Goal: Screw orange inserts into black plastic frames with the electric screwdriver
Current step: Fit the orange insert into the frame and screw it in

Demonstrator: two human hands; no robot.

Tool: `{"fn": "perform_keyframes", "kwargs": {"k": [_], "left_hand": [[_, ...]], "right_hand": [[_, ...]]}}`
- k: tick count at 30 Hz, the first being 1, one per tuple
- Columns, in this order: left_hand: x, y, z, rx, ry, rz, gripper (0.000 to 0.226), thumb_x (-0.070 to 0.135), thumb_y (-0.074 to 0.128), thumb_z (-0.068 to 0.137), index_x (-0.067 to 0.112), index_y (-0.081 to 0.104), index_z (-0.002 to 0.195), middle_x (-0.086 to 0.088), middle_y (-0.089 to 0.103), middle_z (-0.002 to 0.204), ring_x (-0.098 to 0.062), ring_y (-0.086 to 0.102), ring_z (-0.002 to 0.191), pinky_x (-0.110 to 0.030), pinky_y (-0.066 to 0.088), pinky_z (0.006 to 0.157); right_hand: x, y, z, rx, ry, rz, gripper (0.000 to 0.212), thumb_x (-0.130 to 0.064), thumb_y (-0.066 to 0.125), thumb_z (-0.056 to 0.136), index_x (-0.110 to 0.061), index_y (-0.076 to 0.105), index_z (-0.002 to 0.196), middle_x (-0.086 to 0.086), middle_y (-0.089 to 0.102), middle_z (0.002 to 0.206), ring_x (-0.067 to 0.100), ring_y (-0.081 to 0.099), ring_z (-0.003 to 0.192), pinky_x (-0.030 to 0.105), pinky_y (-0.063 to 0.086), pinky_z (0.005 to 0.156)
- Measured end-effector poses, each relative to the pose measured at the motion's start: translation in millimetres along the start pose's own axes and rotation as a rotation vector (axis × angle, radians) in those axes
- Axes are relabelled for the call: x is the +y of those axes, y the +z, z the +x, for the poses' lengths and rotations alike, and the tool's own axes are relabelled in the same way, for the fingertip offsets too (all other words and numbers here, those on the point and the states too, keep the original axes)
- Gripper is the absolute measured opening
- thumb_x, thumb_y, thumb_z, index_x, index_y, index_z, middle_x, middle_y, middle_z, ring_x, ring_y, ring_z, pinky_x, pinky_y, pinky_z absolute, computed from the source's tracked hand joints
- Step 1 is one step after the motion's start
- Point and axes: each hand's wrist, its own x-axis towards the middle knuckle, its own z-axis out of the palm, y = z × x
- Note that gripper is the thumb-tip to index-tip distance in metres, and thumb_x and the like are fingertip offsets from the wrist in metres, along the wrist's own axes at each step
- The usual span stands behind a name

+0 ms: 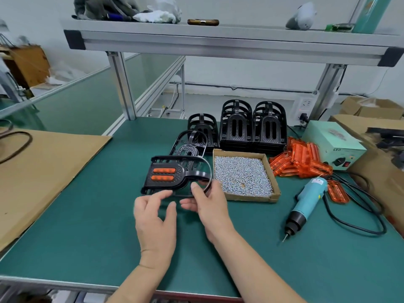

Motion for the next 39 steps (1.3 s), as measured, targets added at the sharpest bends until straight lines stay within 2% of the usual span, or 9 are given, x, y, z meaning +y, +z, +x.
{"fn": "perform_keyframes", "kwargs": {"k": [6, 11, 15, 21, 24, 28, 31, 35, 39], "left_hand": [[-10, -5, 16, -0.091, -0.114, 0.057, 0.019, 0.008, 0.074, 0.085, 0.018, 0.076, 0.101, 0.002, 0.065, 0.078, -0.005, 0.058, 0.073, -0.005, 0.035, 0.07], [-29, -18, 46, -0.008, -0.151, 0.163, 0.013, 0.014, 0.072, 0.089, 0.02, 0.076, 0.099, -0.004, 0.067, 0.083, -0.018, 0.058, 0.075, -0.019, 0.032, 0.074], [-47, -20, 79, 0.057, -0.232, 0.256, 0.016, 0.016, 0.065, 0.093, 0.018, 0.075, 0.107, -0.008, 0.066, 0.089, -0.023, 0.055, 0.083, -0.029, 0.036, 0.08], [-59, -8, 115, 0.008, -0.335, 0.303, 0.042, 0.015, 0.058, 0.097, 0.011, 0.056, 0.139, -0.014, 0.063, 0.125, -0.031, 0.056, 0.117, -0.039, 0.04, 0.102], [-59, 0, 123, -0.104, -0.256, 0.478, 0.045, 0.02, 0.057, 0.096, 0.008, 0.051, 0.139, -0.008, 0.054, 0.14, -0.032, 0.047, 0.13, -0.043, 0.037, 0.103], [-60, 9, 129, -0.292, -0.209, 0.775, 0.056, 0.041, 0.045, 0.098, 0.026, 0.034, 0.151, 0.002, 0.032, 0.16, -0.025, 0.021, 0.149, -0.047, 0.026, 0.11], [-64, 14, 133, -0.321, -0.213, 0.801, 0.06, 0.046, 0.04, 0.099, 0.027, 0.026, 0.155, -0.006, 0.022, 0.164, -0.026, 0.013, 0.151, -0.048, 0.018, 0.115], [-63, 18, 136, -0.19, -0.236, 0.725, 0.06, 0.042, 0.055, 0.094, 0.015, 0.034, 0.143, -0.016, 0.044, 0.147, -0.037, 0.035, 0.136, -0.049, 0.028, 0.108], [-66, 20, 141, -0.205, -0.219, 0.751, 0.063, 0.043, 0.05, 0.096, 0.022, 0.026, 0.151, -0.015, 0.04, 0.15, -0.037, 0.033, 0.136, -0.05, 0.026, 0.109]], "right_hand": [[15, 15, 5, -0.059, -0.018, -0.221, 0.018, -0.023, 0.06, 0.1, -0.01, 0.053, 0.111, 0.006, 0.069, 0.083, 0.022, 0.072, 0.065, 0.035, 0.059, 0.065], [22, 17, 0, -0.167, -0.094, -0.456, 0.059, -0.027, 0.055, 0.103, -0.017, 0.031, 0.156, -0.002, 0.064, 0.088, 0.004, 0.068, 0.065, 0.019, 0.055, 0.067], [24, 16, -3, -0.144, -0.128, -0.533, 0.045, -0.021, 0.056, 0.101, -0.023, 0.045, 0.144, -0.004, 0.063, 0.093, 0.008, 0.069, 0.072, 0.04, 0.059, 0.081], [23, 16, -4, -0.157, -0.14, -0.513, 0.024, -0.013, 0.055, 0.1, -0.029, 0.054, 0.117, -0.002, 0.063, 0.09, 0.008, 0.068, 0.067, 0.038, 0.059, 0.074], [24, 16, -3, -0.158, -0.132, -0.511, 0.026, -0.01, 0.054, 0.099, -0.029, 0.054, 0.117, -0.003, 0.063, 0.089, 0.007, 0.067, 0.067, 0.038, 0.058, 0.073], [25, 16, -3, -0.167, -0.124, -0.519, 0.027, -0.01, 0.053, 0.099, -0.03, 0.054, 0.116, -0.001, 0.064, 0.093, 0.013, 0.069, 0.07, 0.037, 0.058, 0.073], [26, 15, -3, -0.166, -0.121, -0.509, 0.028, -0.009, 0.053, 0.098, -0.03, 0.055, 0.115, -0.002, 0.064, 0.091, 0.012, 0.069, 0.069, 0.036, 0.058, 0.072], [26, 14, -2, -0.165, -0.127, -0.506, 0.028, -0.006, 0.053, 0.097, -0.026, 0.057, 0.116, -0.003, 0.063, 0.088, 0.009, 0.068, 0.066, 0.035, 0.056, 0.071], [24, 15, -3, -0.165, -0.107, -0.495, 0.027, -0.006, 0.052, 0.097, -0.026, 0.059, 0.113, -0.003, 0.064, 0.087, 0.011, 0.069, 0.067, 0.036, 0.057, 0.072]]}}
